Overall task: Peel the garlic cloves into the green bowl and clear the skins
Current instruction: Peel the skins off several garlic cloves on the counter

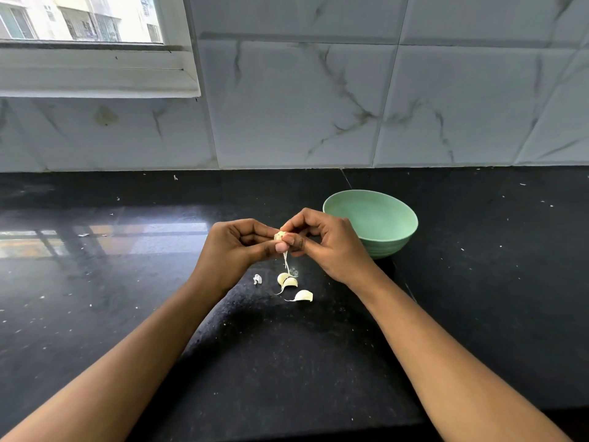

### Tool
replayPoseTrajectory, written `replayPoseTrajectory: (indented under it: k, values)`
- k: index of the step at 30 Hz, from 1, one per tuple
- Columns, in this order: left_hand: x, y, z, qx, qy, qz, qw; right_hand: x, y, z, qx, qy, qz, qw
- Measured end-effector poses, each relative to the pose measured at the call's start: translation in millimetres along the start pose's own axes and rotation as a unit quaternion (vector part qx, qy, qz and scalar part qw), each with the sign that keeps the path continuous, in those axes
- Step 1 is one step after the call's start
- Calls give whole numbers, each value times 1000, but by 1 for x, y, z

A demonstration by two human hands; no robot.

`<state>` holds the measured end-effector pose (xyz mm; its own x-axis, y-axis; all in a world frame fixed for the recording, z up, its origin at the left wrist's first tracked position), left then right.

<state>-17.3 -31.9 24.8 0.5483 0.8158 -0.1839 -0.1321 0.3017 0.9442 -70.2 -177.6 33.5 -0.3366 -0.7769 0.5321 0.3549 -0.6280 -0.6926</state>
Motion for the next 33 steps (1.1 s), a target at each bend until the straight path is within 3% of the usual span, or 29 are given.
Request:
replayPoseTrajectory:
  k: [11,20,33]
  values:
    - [-8,-9,-2,81,30,-112,990,-7,5,-4,-23,115,46,992]
    - [-6,-17,1,120,33,-155,980,-14,16,2,-92,88,229,965]
    - [1,-14,3,199,29,-194,960,-15,14,1,-121,81,215,966]
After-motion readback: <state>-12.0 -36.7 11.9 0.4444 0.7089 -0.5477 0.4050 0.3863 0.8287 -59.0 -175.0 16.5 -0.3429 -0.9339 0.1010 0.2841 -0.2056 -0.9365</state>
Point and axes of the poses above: each hand's wrist, its own z-axis towards the middle knuckle, its own x-axis out of the back of the hand, y = z × x, the point moved 4 cm from there along z, towards the middle knuckle, and after that the axes turned 14 degrees about -z, right-handed, at the moved point
